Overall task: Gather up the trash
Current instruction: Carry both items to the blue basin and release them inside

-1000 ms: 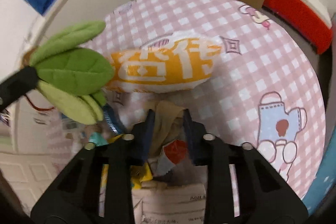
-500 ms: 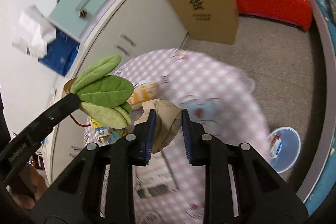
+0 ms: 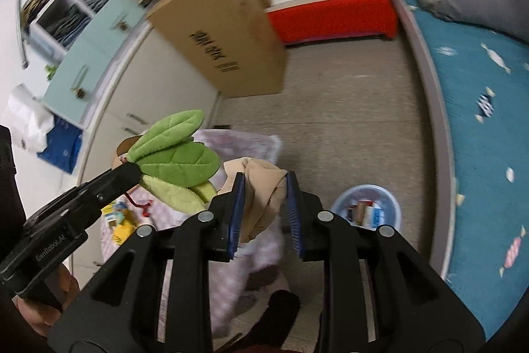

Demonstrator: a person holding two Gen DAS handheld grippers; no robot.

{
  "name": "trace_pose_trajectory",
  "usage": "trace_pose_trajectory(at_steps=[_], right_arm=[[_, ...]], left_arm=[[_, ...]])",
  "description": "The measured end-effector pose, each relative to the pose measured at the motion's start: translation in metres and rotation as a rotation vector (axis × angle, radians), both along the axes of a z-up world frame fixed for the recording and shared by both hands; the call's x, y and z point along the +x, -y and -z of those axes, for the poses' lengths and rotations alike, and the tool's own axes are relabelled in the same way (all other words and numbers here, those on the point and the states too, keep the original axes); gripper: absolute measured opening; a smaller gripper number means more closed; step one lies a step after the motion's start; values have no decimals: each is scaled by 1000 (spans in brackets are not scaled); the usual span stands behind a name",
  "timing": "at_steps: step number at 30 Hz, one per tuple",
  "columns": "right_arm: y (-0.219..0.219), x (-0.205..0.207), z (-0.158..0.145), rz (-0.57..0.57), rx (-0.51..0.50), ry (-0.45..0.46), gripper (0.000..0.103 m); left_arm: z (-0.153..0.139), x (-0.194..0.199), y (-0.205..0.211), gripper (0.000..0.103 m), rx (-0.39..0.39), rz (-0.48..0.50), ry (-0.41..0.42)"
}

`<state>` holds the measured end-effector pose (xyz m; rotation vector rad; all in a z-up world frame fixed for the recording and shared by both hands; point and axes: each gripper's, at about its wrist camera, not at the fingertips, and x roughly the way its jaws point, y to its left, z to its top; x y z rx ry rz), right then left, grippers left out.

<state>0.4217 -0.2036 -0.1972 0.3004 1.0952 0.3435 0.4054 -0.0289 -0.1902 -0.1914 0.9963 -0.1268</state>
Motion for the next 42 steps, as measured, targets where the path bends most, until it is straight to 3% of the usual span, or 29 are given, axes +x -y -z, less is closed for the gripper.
trace_pose_trajectory(at_steps=[4,8,11,12,21,38,42], right_arm=[[47,-10,9,44,-14,-24,25],[68,-14,18,63,-22,-43,28],[80,-17,25,68,-22,-47,56],[84,-18,27,77,-30,-47,57],[106,-27,24,111,-27,-42,63],[142,-43,2,177,-19,27,69],[151,-46,-3,194,-6,43,69]], left_arm=[[13,4,39,15,24,42,-35],[26,6,65,15,38,88,-71],[34,9,79,15,50,102,-94],[36,9,81,15,53,105,-100],[45,12,108,15,93,142,-136],[49,18,144,15,86,202,-146],[48,20,150,20,94,220,-148]])
